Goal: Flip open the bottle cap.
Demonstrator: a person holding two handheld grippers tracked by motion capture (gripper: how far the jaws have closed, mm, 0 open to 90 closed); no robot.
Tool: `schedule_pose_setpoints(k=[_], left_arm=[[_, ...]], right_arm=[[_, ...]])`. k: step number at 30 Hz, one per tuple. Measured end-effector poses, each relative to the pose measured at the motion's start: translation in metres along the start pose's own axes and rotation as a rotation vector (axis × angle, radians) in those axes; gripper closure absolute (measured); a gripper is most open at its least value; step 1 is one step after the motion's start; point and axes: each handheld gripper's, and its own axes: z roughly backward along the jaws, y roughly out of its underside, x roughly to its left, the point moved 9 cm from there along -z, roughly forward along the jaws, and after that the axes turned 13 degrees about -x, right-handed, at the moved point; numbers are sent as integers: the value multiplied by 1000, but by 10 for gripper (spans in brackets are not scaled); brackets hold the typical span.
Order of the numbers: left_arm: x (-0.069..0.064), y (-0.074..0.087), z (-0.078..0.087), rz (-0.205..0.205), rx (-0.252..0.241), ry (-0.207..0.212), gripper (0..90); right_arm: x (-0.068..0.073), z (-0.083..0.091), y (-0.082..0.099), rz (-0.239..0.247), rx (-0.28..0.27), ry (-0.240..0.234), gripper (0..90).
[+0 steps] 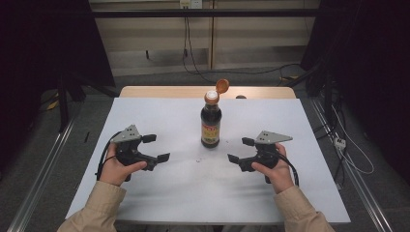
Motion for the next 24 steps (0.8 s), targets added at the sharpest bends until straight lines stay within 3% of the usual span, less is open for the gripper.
schedule_pose_setpoints(k=[24], left_arm=[[-4,23,20,14,18,-14,51]], right_arm=[[0,30,13,9,-2,26,112]])
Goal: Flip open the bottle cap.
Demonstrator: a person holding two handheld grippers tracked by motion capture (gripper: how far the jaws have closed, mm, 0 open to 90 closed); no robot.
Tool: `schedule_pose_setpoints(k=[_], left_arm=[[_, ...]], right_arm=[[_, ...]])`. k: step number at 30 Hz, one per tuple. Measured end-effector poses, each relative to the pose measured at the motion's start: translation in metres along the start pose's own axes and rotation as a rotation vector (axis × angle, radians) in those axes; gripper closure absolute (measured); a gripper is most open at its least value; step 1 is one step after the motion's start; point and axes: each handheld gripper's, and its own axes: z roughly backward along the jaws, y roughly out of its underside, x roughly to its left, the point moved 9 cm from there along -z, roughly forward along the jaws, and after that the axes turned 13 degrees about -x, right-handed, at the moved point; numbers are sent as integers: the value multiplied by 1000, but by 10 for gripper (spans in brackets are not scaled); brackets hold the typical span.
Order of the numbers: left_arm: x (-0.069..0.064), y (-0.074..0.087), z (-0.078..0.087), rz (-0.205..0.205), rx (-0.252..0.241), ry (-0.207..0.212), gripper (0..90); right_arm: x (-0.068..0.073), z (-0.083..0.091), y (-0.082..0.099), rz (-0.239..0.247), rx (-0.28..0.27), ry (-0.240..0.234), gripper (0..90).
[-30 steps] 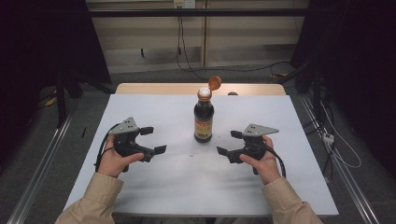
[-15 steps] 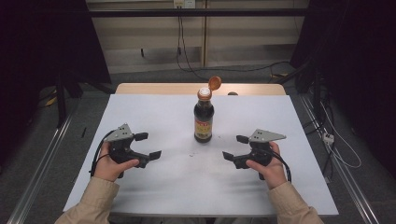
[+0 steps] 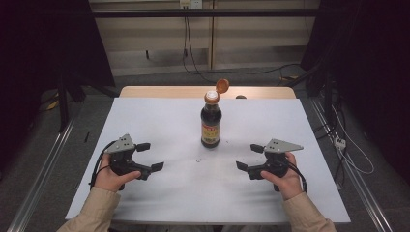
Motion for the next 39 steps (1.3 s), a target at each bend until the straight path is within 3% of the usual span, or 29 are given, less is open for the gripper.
schedule_pose_setpoints(k=[25,39], left_arm=[[-1,20,13,-6,28,-18,52],[3,26,20,3,30,-40,55]], right_arm=[[4,27,12,-15,-4,9,112],[1,44,19,11,-5,38,112]])
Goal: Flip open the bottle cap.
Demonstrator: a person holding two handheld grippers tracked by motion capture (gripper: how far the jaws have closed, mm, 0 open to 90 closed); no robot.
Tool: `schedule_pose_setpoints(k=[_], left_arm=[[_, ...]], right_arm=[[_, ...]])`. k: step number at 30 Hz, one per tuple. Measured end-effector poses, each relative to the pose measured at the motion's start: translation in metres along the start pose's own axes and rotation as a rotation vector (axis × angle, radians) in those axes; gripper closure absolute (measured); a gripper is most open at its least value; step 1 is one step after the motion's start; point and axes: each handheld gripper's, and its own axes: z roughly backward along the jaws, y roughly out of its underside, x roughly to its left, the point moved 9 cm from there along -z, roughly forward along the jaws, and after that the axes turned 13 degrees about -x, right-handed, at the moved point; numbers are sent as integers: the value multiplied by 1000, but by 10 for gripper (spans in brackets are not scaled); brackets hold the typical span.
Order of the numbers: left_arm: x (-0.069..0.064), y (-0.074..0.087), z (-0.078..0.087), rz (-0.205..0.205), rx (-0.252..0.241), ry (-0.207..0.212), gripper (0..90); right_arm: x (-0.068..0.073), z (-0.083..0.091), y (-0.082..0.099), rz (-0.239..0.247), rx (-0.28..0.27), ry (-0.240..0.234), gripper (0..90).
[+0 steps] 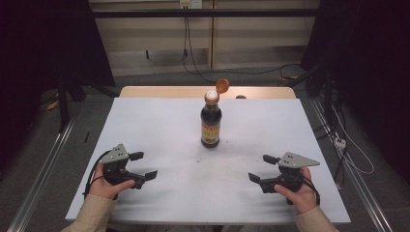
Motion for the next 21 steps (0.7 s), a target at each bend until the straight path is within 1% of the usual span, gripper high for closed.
schedule_pose_setpoints(k=[4,7,8,12,14,21], left_arm=[[0,2,2,2,2,-5,55],[0,2,3,1,1,-5,55],[1,2,4,2,-3,-10,55],[1,2,6,4,-8,-10,55],[0,2,6,-1,-8,-3,54],[0,4,8,4,-7,-8,54]], right_arm=[[1,4,2,4,2,2,114],[1,8,3,19,2,7,114],[1,9,3,15,3,12,114],[-2,12,3,13,0,21,115],[-2,13,4,14,0,22,116],[-1,19,6,16,1,25,116]])
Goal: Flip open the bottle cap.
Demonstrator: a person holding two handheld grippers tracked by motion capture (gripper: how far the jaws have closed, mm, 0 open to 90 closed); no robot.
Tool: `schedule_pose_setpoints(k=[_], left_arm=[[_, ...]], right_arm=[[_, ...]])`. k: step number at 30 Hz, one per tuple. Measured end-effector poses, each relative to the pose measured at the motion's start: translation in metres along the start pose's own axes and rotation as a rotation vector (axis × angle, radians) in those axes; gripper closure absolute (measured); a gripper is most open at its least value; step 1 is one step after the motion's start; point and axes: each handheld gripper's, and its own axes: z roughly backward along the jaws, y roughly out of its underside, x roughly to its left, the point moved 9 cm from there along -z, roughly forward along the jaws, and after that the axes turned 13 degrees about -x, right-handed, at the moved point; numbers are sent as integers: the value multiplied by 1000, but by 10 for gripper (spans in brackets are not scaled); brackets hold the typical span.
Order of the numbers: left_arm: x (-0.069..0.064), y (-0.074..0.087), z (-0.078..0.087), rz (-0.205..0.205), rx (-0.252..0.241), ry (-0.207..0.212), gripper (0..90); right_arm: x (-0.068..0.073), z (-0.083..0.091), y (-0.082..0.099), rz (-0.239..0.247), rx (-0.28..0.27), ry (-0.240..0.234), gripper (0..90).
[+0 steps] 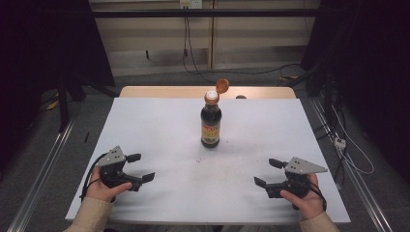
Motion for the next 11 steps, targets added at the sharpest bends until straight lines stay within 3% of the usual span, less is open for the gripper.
schedule_pose_setpoints(k=[11], left_arm=[[2,2,1,2,1,-10,54]], right_arm=[[0,0,7,10,24,7,117]])
